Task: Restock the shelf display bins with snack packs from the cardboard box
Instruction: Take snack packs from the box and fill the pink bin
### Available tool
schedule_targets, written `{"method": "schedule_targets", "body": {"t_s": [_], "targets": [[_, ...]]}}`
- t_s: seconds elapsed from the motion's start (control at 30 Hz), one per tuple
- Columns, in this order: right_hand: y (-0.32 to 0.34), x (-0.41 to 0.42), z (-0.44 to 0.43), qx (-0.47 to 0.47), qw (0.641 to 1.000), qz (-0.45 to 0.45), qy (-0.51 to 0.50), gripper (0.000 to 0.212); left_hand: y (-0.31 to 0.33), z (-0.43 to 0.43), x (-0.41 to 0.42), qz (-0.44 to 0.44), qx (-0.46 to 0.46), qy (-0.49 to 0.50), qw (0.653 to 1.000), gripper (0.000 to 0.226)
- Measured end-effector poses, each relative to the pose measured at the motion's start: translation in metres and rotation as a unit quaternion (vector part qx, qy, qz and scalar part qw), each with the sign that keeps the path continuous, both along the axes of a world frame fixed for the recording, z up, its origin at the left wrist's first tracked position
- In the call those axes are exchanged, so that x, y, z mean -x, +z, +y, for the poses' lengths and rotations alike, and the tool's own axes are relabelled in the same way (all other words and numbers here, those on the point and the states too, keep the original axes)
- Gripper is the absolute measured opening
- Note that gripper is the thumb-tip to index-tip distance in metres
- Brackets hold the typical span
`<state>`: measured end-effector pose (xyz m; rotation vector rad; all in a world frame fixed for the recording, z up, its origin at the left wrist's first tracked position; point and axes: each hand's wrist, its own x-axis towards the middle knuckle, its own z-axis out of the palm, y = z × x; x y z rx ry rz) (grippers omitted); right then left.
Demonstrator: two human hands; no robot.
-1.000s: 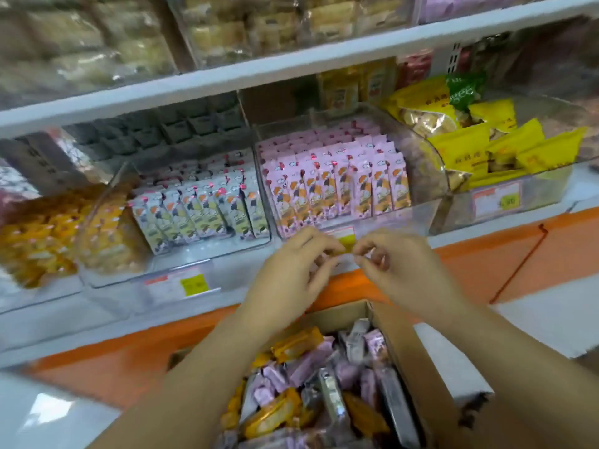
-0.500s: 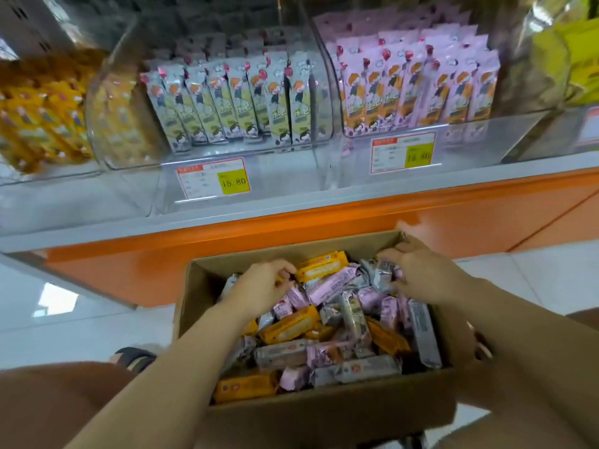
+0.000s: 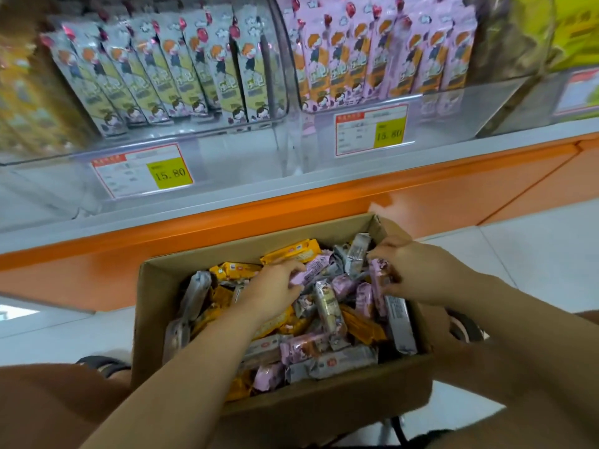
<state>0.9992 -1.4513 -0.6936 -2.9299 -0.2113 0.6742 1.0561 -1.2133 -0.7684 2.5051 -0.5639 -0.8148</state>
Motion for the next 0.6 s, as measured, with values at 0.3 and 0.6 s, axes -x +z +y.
{"method": "schedule_targets", "body": {"t_s": [0.3,0.6], "targets": [[-0.007,-0.007,0.003,0.005,0.999,0.039,0.001,0.045,-0.002,-0.006,0.007,0.002,0.005,0.025,1.0,0.05],[0.002,-0.012,0.011,-0.048,0.999,-0.021,0.008,0.006,-0.003,0.0,0.01,-0.013,-0.019,0.024,0.999,0.029]]}}
